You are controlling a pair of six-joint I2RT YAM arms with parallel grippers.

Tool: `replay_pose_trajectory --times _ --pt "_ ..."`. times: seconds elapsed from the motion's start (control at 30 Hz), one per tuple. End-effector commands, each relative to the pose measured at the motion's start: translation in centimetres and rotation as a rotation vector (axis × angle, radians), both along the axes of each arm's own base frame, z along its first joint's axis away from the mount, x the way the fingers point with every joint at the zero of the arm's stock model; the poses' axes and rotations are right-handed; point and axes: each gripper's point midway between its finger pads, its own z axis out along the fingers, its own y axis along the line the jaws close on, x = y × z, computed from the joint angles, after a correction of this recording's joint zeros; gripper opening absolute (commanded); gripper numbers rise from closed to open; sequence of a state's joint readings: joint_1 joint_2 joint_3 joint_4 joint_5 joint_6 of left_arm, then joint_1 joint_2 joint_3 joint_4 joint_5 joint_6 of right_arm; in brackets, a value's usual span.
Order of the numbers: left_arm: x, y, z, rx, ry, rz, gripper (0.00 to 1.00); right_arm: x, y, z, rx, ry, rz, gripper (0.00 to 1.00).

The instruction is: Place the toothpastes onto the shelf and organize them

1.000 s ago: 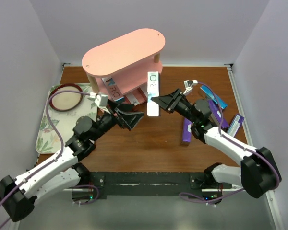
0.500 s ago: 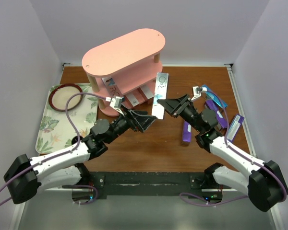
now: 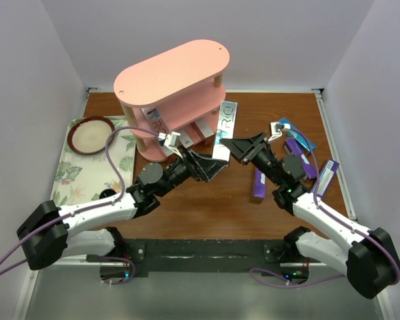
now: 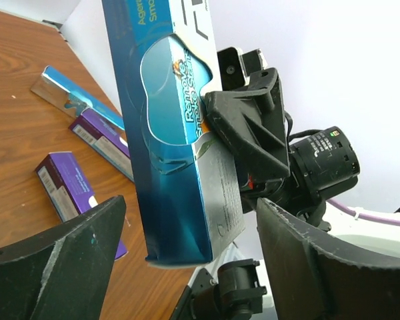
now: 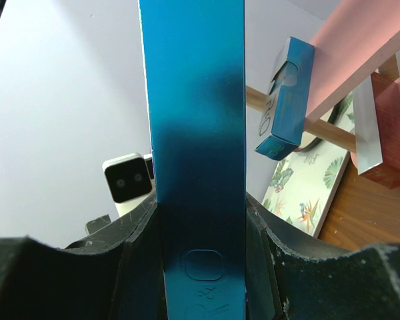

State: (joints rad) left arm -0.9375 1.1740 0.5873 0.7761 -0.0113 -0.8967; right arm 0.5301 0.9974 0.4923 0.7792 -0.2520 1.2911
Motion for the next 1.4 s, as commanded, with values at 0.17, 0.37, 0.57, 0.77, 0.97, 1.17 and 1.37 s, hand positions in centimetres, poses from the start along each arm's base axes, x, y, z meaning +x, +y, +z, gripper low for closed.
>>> replay_pose_trajectory --times 0.17,0.37,0.57,0.77,0.97,1.17,1.37 --pt "-0.6 -0.7 4.3 -0.137 -0.06 -0.045 0.72 -0.9 -0.5 2.7 0.07 -0.082 -0.006 0.33" --pt "-0.8 -0.6 4.2 -0.139 -0.063 -0.051 0.51 -1.0 -0.1 2.8 0.056 -0.095 0.017 0.36" --pt "-1.2 -0.1 3.7 -0.127 -0.069 -0.051 0.3 -1.4 0.0 2.0 0.014 -0.099 0.025 0.49" --pt "-1.9 0.5 3.1 -0.094 -0.081 -0.062 0.28 -1.6 0.2 1.5 -0.083 -0.108 0.028 0.76" --pt "-2.9 1.0 2.9 -0.046 -0.113 -0.089 0.29 -1.4 0.3 0.4 -0.179 -0.094 0.033 0.82" --pt "-4.3 2.0 1.8 0.09 -0.143 -0.121 0.3 -2.0 -0.4 0.1 -0.335 -0.143 0.068 0.89" --pt "-5.1 4.6 0.1 0.28 -0.188 -0.098 0.32 -3.1 -1.7 0.0 -0.511 -0.196 0.166 0.98"
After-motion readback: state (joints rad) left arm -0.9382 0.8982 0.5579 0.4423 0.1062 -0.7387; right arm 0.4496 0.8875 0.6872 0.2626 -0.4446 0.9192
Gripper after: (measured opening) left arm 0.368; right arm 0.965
